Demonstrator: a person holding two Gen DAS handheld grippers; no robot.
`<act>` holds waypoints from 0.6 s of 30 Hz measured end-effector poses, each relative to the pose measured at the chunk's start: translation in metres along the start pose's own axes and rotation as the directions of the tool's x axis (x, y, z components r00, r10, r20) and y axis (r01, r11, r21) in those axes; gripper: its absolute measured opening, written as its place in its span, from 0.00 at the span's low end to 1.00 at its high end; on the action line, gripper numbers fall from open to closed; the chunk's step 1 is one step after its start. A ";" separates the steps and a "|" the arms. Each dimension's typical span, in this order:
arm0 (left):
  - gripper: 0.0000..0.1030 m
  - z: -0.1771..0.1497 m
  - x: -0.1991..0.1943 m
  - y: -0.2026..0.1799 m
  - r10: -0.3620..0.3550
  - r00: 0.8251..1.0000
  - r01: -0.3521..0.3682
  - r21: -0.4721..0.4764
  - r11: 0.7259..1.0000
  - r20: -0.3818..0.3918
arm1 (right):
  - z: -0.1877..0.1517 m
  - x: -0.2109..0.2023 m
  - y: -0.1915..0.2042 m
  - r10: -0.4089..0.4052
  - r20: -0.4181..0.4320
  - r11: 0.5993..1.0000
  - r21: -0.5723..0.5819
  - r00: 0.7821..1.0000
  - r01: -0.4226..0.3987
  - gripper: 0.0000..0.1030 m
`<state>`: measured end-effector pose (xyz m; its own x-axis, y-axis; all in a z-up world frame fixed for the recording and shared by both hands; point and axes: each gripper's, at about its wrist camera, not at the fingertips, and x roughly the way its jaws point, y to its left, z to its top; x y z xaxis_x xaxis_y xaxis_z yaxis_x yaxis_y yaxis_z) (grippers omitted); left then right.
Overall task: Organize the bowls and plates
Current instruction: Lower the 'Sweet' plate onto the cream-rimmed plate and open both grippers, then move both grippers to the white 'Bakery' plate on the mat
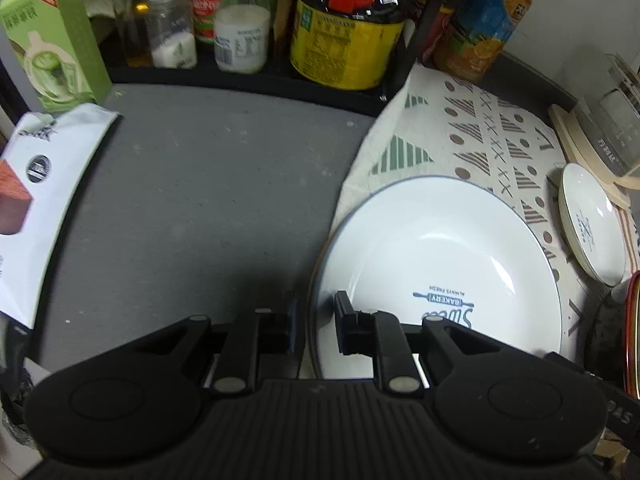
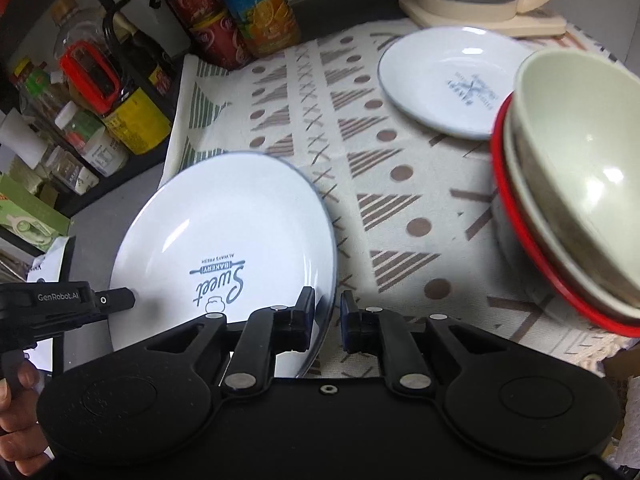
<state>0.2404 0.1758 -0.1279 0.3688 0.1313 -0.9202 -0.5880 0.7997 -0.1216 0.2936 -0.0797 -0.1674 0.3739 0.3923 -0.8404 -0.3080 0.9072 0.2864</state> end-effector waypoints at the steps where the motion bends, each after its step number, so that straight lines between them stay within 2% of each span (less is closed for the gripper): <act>1: 0.21 0.001 -0.002 0.000 0.001 1.000 -0.001 0.000 1.000 0.004 | 0.001 -0.004 0.000 0.010 0.007 1.000 -0.002 1.000 -0.010 0.16; 5: 0.32 0.002 -0.013 -0.002 0.012 1.000 -0.012 -0.021 1.000 0.014 | 0.003 -0.021 -0.003 0.036 0.047 0.999 -0.009 0.998 -0.036 0.31; 8: 0.47 0.000 -0.027 -0.008 0.008 0.999 -0.006 -0.037 0.999 0.049 | 0.007 -0.036 -0.005 0.059 0.085 0.997 -0.046 0.995 -0.055 0.45; 9: 0.56 -0.002 -0.031 -0.011 0.008 0.998 -0.006 -0.037 0.999 0.056 | 0.008 -0.042 -0.007 0.066 0.099 0.996 -0.059 0.993 -0.061 0.50; 10: 0.61 -0.003 -0.036 -0.014 0.007 0.998 -0.005 -0.036 0.999 0.064 | 0.010 -0.047 -0.007 0.075 0.111 0.995 -0.072 0.991 -0.067 0.51; 12: 0.65 -0.008 -0.046 -0.021 0.005 0.997 -0.002 -0.037 0.999 0.081 | 0.013 -0.058 -0.011 0.097 0.129 0.992 -0.098 0.987 -0.084 0.55; 16: 0.65 -0.020 -0.062 -0.035 -0.004 0.995 0.009 -0.050 0.999 0.098 | 0.013 -0.081 -0.017 0.121 0.170 0.985 -0.141 0.978 -0.097 0.66; 18: 0.65 -0.028 -0.070 -0.041 -0.009 0.994 0.015 -0.056 0.998 0.106 | 0.012 -0.092 -0.022 0.129 0.189 0.983 -0.154 0.973 -0.101 0.77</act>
<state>0.2185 0.1173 -0.0693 0.4484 0.1858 -0.8743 -0.6216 0.7678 -0.1556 0.2759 -0.1340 -0.0907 0.4894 0.5277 -0.6942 -0.4751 0.8290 0.2952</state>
